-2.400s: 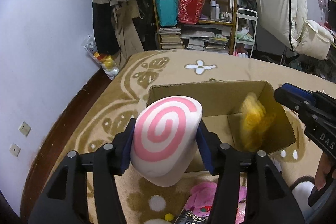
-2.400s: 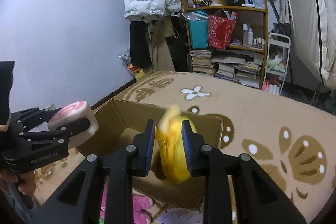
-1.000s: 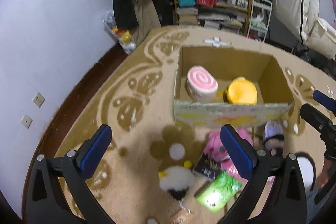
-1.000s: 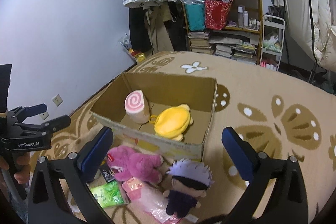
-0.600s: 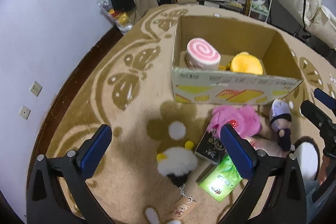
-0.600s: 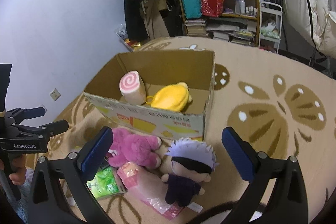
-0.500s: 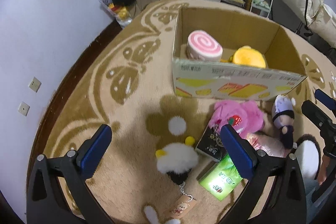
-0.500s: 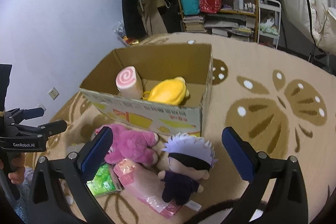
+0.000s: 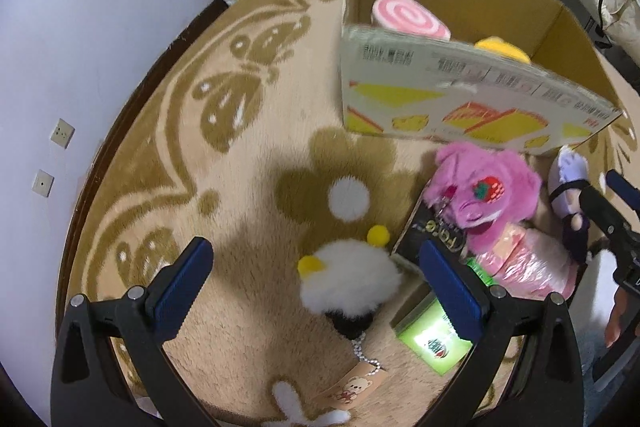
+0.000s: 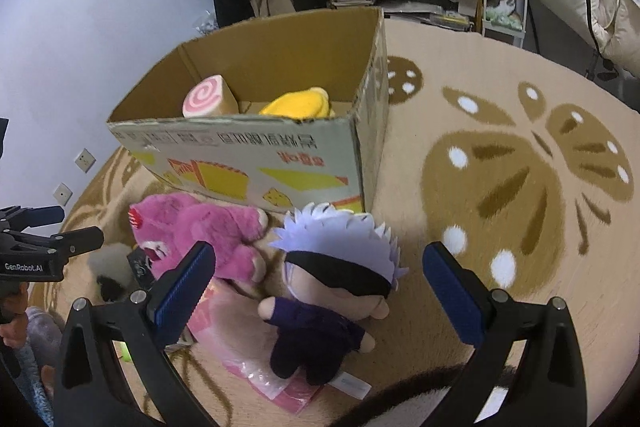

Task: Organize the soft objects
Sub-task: 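Move both tools back toward the remaining plush pile, then grasp the white fluffy keychain with the left tool while the right tool grasps the white-haired doll, then lift both plushes and carry them over the open box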

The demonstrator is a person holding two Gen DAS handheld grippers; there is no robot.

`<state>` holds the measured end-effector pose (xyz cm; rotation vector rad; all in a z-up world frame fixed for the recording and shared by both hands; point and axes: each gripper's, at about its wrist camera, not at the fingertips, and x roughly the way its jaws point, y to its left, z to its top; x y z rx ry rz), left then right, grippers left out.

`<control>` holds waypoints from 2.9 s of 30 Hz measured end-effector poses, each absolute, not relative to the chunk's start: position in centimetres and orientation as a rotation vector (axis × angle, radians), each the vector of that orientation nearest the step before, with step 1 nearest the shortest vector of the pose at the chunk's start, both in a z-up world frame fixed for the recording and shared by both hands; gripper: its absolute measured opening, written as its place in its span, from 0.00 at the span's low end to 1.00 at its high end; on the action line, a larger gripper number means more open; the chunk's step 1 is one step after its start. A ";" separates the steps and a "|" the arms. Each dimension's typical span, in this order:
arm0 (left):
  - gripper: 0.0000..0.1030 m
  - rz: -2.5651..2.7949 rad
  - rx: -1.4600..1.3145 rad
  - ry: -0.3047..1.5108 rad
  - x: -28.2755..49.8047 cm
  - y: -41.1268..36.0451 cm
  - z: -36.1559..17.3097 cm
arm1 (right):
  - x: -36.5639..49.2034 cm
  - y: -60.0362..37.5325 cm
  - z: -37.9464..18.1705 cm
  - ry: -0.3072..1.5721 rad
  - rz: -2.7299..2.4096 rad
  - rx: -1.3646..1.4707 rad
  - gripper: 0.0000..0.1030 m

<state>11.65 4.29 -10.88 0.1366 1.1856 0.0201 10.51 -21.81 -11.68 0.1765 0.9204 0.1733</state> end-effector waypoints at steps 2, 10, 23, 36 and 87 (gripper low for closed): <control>0.99 0.022 0.139 1.210 11.7 4.4 -11.6 | 10.5 -21.8 -12.0 0.928 0.165 0.175 1.00; 0.99 0.008 0.133 1.317 12.1 4.4 -14.1 | 10.8 -22.0 -12.9 0.954 0.151 0.174 0.97; 0.92 -0.010 0.200 1.357 11.9 3.4 -15.7 | 11.2 -21.8 -14.1 1.002 0.167 0.172 0.75; 0.41 -0.079 0.181 1.390 11.8 1.7 -16.6 | 11.5 -22.1 -14.2 1.004 0.157 0.177 0.67; 0.24 -0.010 0.065 0.729 10.1 4.1 -0.6 | 7.0 -21.5 -4.8 0.658 0.181 0.159 0.64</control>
